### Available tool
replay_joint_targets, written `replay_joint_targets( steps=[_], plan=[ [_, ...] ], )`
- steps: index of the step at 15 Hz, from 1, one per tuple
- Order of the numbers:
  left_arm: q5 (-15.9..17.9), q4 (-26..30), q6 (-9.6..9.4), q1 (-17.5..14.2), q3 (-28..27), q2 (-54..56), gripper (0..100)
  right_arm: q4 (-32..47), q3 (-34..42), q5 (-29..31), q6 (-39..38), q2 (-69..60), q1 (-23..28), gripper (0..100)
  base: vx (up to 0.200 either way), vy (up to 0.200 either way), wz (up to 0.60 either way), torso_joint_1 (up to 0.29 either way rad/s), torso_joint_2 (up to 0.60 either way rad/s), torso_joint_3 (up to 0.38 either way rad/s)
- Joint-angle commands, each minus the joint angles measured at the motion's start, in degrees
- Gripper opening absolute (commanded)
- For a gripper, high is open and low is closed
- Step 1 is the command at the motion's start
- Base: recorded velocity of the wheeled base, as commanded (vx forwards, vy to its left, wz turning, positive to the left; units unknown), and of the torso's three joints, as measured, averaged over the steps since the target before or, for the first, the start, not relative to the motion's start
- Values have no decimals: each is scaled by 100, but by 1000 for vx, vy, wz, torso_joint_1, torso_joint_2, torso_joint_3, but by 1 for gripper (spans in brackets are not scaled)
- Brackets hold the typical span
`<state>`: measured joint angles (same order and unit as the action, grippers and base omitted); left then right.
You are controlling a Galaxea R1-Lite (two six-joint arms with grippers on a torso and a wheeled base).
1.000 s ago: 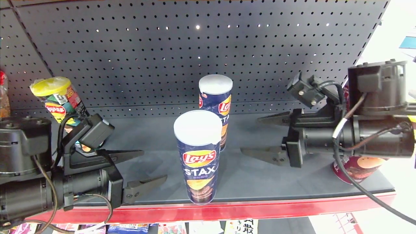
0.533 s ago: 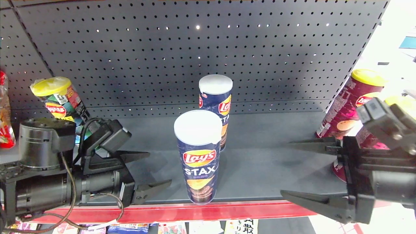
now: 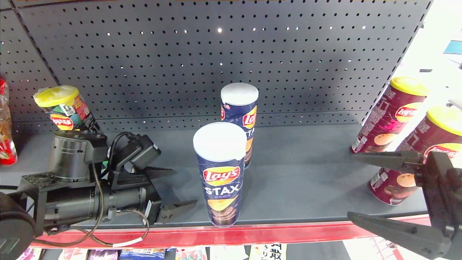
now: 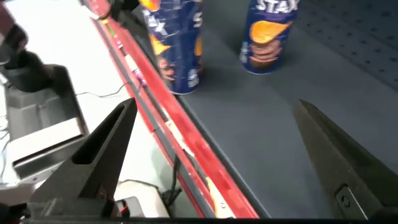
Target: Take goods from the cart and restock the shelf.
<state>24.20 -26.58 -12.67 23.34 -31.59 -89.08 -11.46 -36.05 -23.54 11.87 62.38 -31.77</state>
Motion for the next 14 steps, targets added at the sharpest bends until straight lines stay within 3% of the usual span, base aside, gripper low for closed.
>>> replay_joint_targets(
  steps=[1, 14],
  plan=[
    [-3, -6, 10, 39, -85, -136, 100, -5, -8, -10, 8, -50, 74, 100, 0, 0, 0, 0, 0, 0],
    [-12, -6, 1, 153, -410, -409, 100, -5, -16, -10, -1, -59, 109, 100, 0, 0, 0, 0, 0, 0]
  ],
)
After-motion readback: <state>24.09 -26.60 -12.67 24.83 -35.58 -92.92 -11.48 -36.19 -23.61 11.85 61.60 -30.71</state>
